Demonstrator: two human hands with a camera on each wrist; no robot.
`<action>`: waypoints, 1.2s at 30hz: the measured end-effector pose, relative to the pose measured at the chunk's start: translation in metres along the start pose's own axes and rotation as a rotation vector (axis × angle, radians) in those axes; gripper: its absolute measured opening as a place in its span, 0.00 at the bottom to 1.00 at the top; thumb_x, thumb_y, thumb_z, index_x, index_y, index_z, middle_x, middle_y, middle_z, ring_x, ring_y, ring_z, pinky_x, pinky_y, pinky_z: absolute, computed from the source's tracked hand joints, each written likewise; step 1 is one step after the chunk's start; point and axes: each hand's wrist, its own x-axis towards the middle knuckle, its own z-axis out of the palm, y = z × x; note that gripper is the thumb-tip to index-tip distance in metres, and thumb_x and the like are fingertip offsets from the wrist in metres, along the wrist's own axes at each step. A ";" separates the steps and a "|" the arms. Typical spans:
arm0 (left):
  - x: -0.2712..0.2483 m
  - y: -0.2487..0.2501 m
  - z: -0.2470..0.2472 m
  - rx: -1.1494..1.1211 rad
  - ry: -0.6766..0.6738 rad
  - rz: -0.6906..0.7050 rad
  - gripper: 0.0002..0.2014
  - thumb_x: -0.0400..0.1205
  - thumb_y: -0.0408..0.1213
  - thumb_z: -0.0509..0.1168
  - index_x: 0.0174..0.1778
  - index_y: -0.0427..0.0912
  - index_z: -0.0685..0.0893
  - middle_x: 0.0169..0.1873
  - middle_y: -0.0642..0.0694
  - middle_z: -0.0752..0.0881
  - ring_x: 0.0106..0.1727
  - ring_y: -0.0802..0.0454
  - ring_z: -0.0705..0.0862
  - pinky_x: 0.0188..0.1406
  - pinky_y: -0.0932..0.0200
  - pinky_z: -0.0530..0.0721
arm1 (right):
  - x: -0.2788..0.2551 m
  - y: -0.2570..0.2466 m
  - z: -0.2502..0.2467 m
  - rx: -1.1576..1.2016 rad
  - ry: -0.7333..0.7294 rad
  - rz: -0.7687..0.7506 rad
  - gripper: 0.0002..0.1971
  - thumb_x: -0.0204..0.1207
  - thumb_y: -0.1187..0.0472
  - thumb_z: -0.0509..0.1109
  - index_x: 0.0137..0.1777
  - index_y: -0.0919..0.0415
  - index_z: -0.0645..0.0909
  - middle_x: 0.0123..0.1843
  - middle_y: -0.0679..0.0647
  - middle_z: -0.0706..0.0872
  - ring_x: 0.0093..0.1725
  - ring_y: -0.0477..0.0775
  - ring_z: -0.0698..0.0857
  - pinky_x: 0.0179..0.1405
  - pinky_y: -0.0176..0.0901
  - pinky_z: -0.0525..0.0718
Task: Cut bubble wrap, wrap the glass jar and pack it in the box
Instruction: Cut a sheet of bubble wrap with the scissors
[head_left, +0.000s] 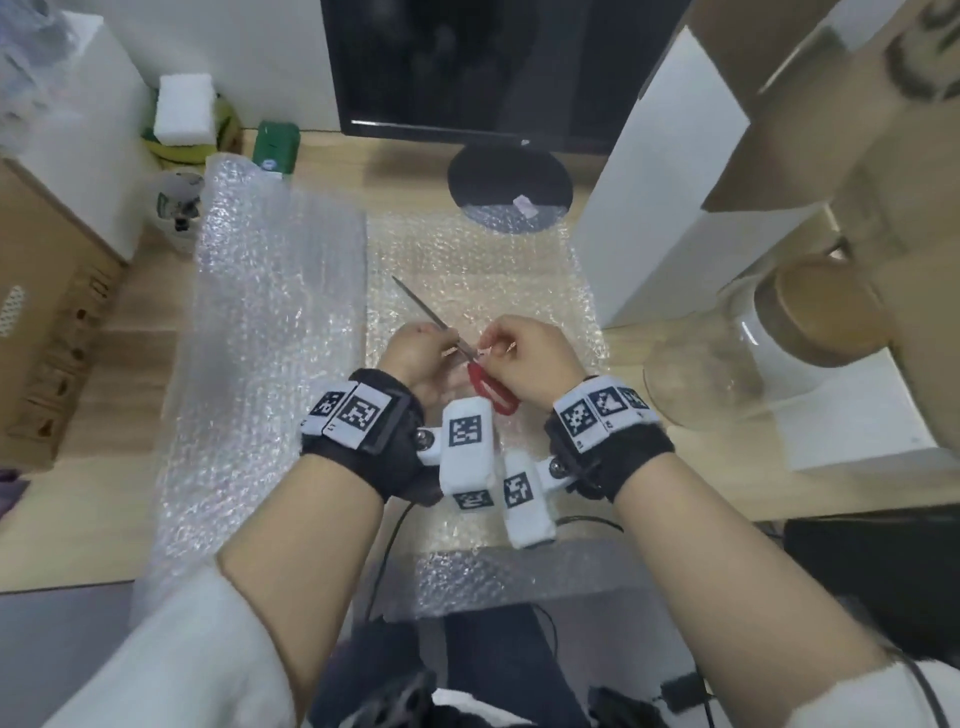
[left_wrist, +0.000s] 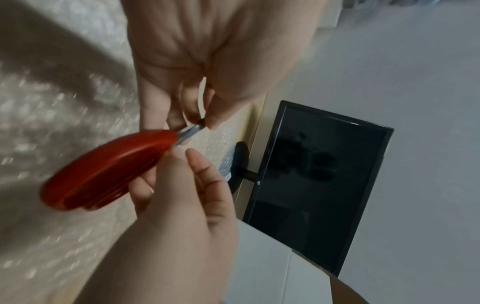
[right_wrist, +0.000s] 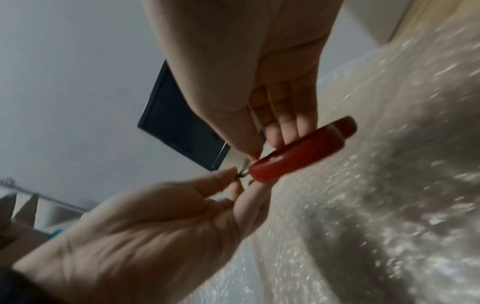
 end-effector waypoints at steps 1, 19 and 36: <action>0.001 -0.008 0.010 -0.015 0.029 0.003 0.13 0.85 0.25 0.53 0.34 0.35 0.70 0.31 0.39 0.76 0.30 0.50 0.81 0.18 0.58 0.83 | -0.001 0.009 -0.005 -0.014 -0.002 0.003 0.06 0.72 0.61 0.71 0.48 0.56 0.84 0.46 0.53 0.83 0.46 0.51 0.80 0.51 0.44 0.79; 0.029 -0.085 0.051 1.357 0.240 0.197 0.37 0.75 0.52 0.67 0.79 0.53 0.59 0.83 0.47 0.48 0.83 0.40 0.46 0.76 0.31 0.47 | 0.004 0.106 -0.041 0.310 -0.181 0.222 0.18 0.67 0.71 0.76 0.52 0.51 0.81 0.46 0.61 0.89 0.43 0.62 0.90 0.47 0.57 0.89; 0.052 -0.088 0.116 1.889 -0.016 0.081 0.28 0.73 0.69 0.56 0.44 0.46 0.84 0.40 0.47 0.85 0.46 0.48 0.83 0.55 0.50 0.80 | 0.008 0.127 -0.060 0.388 -0.177 0.194 0.20 0.69 0.62 0.77 0.61 0.60 0.78 0.37 0.51 0.84 0.40 0.57 0.85 0.50 0.52 0.85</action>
